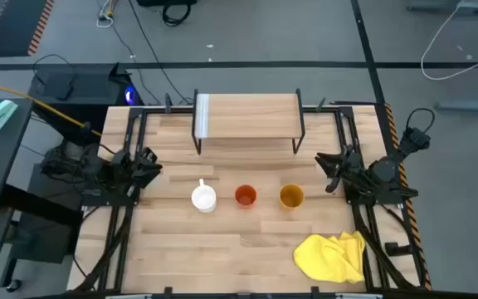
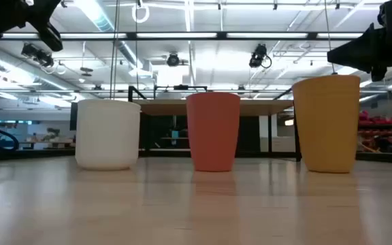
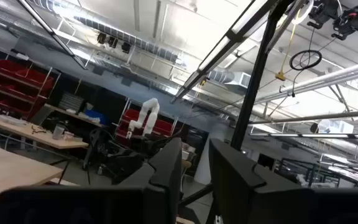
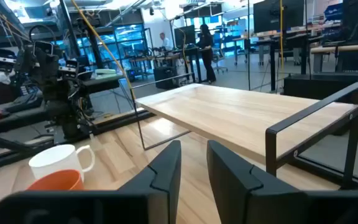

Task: Stack small to large cups/mugs on shelf

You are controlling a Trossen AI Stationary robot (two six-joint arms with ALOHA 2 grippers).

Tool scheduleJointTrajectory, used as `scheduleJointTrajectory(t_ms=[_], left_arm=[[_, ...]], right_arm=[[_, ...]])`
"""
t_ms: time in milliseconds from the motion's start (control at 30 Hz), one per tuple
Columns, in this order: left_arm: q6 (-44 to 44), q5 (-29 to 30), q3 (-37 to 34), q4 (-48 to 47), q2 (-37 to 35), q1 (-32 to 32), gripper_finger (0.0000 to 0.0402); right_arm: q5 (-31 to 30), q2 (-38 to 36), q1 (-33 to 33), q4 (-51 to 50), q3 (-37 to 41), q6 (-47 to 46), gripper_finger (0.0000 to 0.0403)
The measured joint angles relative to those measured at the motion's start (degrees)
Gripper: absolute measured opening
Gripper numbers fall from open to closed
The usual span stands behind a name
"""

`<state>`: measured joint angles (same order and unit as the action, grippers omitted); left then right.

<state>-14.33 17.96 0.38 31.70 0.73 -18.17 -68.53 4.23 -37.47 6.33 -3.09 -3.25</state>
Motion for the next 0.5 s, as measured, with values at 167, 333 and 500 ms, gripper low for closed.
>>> scheduleJointTrajectory(t_ms=[167, 333, 500], left_arm=[[0.0, 0.0, 0.0, 0.0, 0.0, 0.0, 0.0084], [0.0, 0.0, 0.0, 0.0, 0.0, 0.0, 0.0085], [0.0, 0.0, 0.0, 0.0, 0.0, 0.0, 0.0091]], right_arm=[[0.0, 0.0, 0.0, 0.0, 0.0, 0.0, 0.0086], [0.0, 0.0, 0.0, 0.0, 0.0, 0.0, 0.0086], [0.0, 0.0, 0.0, 0.0, 0.0, 0.0, 0.0086]])
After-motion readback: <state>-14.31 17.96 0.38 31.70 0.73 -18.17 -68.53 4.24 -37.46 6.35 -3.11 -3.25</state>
